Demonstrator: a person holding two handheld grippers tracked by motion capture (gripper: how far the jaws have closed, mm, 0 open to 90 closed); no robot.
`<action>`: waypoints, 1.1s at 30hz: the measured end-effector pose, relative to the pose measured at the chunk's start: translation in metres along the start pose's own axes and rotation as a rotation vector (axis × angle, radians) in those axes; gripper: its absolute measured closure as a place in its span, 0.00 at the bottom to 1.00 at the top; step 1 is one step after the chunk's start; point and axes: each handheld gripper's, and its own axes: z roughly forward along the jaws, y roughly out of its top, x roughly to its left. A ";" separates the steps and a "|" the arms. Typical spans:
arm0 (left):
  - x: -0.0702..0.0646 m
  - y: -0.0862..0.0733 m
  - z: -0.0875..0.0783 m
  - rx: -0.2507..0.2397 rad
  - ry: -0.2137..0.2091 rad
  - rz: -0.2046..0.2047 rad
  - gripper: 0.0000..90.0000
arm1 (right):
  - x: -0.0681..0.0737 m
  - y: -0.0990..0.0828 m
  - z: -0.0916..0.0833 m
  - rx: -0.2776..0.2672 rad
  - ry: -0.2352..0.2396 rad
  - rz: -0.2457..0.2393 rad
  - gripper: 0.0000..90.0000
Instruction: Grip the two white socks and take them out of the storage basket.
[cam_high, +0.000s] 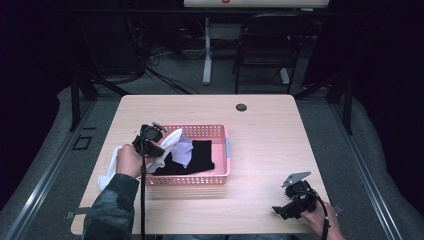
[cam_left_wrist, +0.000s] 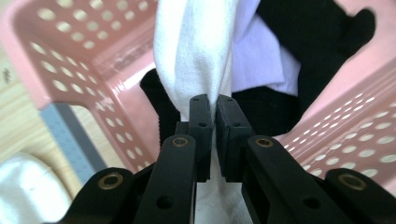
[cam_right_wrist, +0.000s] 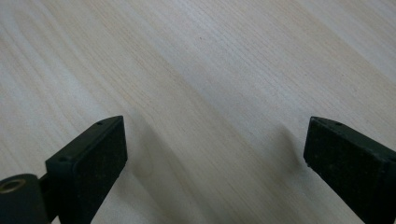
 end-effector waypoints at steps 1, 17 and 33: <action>0.000 0.000 -0.003 -0.007 0.001 -0.002 0.95 | 0.000 0.000 0.000 0.006 0.000 -0.003 0.06; 0.003 0.004 -0.031 -0.068 0.011 0.011 0.95 | 0.000 0.001 0.000 -0.015 -0.001 -0.003 0.06; 0.007 -0.001 -0.074 -0.146 0.058 0.005 0.95 | 0.002 0.000 -0.001 -0.012 -0.003 -0.002 0.06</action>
